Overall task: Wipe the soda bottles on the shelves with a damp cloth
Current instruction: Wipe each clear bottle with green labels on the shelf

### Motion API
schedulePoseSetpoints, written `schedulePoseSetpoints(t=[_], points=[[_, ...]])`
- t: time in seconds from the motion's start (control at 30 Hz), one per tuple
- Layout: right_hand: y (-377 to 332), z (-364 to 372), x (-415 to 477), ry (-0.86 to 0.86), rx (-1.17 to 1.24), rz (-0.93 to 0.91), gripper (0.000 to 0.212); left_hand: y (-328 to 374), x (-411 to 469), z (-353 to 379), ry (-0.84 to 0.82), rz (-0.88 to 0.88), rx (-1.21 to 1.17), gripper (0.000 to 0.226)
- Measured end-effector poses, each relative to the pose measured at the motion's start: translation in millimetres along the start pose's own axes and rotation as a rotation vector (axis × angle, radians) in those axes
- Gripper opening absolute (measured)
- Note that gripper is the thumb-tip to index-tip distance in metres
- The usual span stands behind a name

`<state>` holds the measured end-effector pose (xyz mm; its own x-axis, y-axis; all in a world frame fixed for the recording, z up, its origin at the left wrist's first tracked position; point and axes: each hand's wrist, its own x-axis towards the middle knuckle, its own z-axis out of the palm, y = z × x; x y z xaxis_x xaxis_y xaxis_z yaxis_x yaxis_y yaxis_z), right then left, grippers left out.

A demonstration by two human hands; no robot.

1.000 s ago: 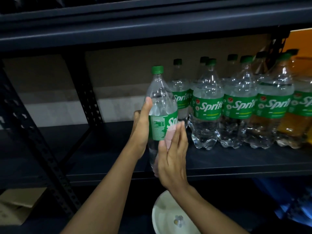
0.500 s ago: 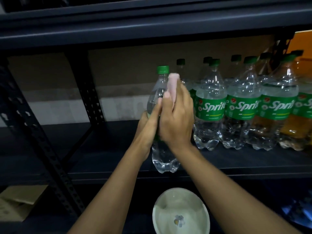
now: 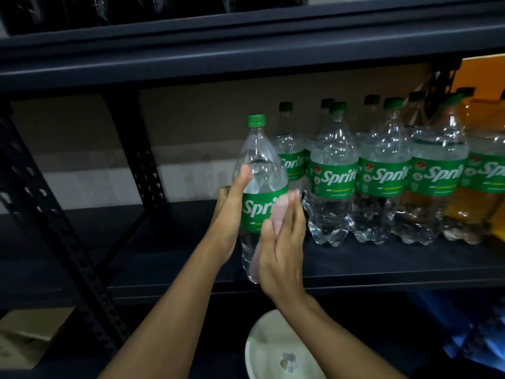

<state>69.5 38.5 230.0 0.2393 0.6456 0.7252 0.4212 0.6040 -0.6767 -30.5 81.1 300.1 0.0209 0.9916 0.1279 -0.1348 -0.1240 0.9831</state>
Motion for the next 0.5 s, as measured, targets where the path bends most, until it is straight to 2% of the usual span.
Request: schedulePoseSetpoints(t=[0.13,0.23,0.3,0.37,0.5], points=[[-43.6,-8.4,74.0,-0.039,0.020,0.084,0.056,16.6,-13.1,3.0,-0.058,0.048,0.107,0.081],[-64.9,-15.1,116.6,-0.128,0.028,0.196,0.046,23.0,-17.0,3.8,-0.051,0.054,0.110,0.076],[-67.1,-14.4,123.7,-0.138,0.047,0.208,0.044,25.2,-18.5,5.5,-0.033,0.047,0.102,0.075],[-62.5,-8.2,112.5,-0.052,0.015,0.154,0.048,24.5,-19.7,9.2,-0.036,0.045,0.101,0.078],[-35.2,7.2,57.4,0.125,-0.051,-0.075,0.058,18.1,-18.4,12.4,0.001,0.126,0.136,0.092]])
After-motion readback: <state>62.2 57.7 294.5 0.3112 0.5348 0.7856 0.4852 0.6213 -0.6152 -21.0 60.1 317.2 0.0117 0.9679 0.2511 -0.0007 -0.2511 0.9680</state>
